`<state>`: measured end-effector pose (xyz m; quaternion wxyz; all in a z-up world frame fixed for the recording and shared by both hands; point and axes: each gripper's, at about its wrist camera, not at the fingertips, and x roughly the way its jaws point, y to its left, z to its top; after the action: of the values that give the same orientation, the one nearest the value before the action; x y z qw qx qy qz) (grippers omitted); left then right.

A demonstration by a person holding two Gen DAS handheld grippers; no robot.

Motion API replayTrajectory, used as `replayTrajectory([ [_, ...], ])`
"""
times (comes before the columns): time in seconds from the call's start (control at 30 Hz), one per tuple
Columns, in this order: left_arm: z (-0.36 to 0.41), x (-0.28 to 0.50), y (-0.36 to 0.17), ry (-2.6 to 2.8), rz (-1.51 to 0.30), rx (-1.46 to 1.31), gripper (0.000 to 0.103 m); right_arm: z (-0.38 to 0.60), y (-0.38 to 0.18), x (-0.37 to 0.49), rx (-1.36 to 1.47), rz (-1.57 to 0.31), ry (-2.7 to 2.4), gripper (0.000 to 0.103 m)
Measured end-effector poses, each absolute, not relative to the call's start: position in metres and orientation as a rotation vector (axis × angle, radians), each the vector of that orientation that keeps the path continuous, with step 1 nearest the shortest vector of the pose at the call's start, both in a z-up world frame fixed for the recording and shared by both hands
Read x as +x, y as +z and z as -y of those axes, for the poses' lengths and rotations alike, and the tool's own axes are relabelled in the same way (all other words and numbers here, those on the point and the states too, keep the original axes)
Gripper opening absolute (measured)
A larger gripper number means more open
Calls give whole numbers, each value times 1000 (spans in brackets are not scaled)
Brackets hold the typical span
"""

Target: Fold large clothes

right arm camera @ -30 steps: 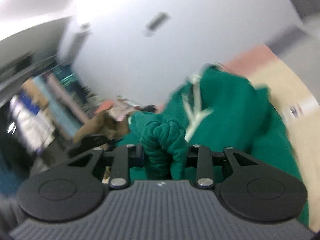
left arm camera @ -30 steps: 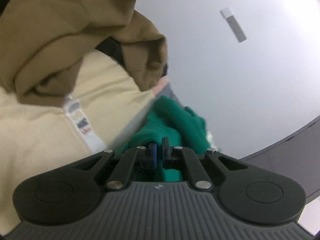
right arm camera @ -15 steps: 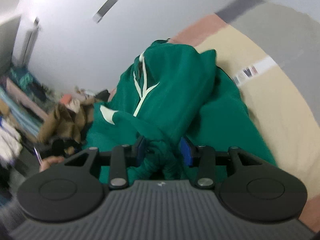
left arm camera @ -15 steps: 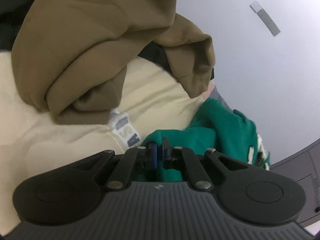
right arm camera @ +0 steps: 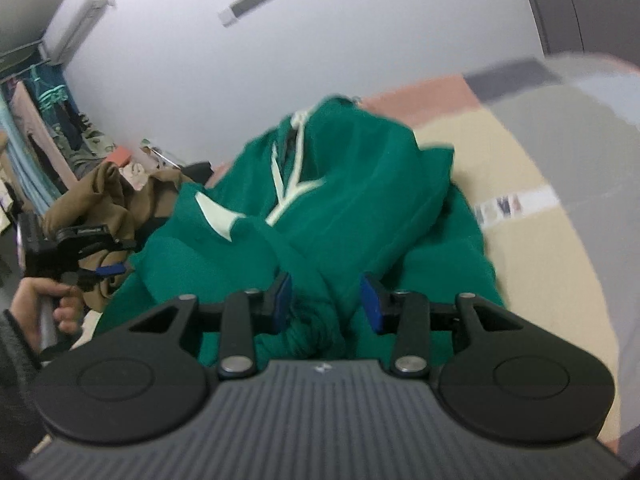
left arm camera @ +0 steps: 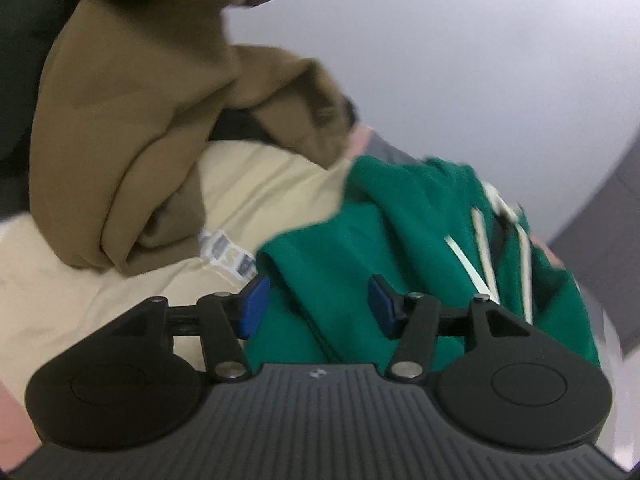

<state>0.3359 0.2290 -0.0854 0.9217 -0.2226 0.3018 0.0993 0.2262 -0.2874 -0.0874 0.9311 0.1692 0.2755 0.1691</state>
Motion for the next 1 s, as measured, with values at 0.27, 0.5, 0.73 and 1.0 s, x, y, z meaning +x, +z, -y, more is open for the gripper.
replayTrajectory([
  [0.27,-154,285,-68,55,-598,-312,60,274,-71,206,252,-437,390,42],
  [0.5,-100,266,-83,-76,-629,-331,60,260,-71,196,166,-405,432,39],
  [0.73,-71,266,-99,-151,-654,-266,60,242,-79,200,94,-419,453,38],
  [1.0,-60,281,-126,-179,-704,-253,60,224,-103,219,40,-531,414,35],
])
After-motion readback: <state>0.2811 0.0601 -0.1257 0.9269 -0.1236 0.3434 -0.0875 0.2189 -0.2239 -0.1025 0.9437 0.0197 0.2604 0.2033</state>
